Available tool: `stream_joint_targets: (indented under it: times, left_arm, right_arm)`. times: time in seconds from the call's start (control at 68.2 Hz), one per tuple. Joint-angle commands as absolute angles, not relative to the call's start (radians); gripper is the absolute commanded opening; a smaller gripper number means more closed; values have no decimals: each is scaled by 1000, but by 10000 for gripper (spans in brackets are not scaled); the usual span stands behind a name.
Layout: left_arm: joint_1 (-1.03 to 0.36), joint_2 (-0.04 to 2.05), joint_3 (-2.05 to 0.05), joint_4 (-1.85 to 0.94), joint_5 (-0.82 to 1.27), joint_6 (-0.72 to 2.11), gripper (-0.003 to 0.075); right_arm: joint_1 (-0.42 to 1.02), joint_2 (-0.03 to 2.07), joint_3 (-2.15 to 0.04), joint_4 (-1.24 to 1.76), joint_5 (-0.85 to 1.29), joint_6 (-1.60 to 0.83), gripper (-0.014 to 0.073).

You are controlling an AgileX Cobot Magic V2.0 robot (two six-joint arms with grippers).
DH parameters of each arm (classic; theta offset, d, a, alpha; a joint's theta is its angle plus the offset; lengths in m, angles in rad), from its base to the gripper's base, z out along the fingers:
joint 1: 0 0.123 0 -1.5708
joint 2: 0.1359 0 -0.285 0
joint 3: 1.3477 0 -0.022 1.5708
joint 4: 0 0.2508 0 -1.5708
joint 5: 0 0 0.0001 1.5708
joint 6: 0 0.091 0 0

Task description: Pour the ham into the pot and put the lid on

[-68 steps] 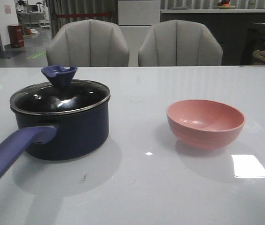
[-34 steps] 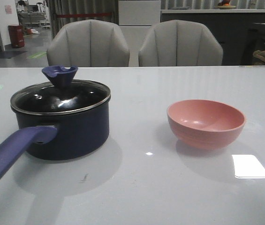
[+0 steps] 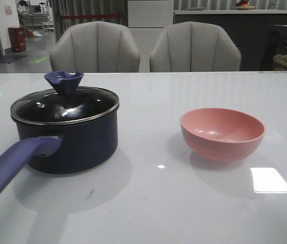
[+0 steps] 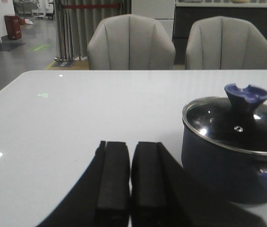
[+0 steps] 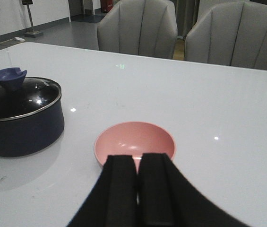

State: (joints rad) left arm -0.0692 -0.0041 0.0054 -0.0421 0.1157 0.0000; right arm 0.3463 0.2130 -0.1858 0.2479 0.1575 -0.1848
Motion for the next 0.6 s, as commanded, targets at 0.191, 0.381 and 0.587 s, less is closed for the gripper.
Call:
stream_joint_targets:
  times: [0.191,0.381,0.587]
  left_arm:
    - [-67,-25,25,-6,22,-52,112]
    - [-67,-25,25,-9,24,-52,112]
    - [-67,-25,25,-9,24,-52,112]
  right_arm:
    - [344,220,-214,243,77,-197,159]
    - [344,220,-214,243,77,-197,159]
    - [344,220,-214,243,77,-197,159]
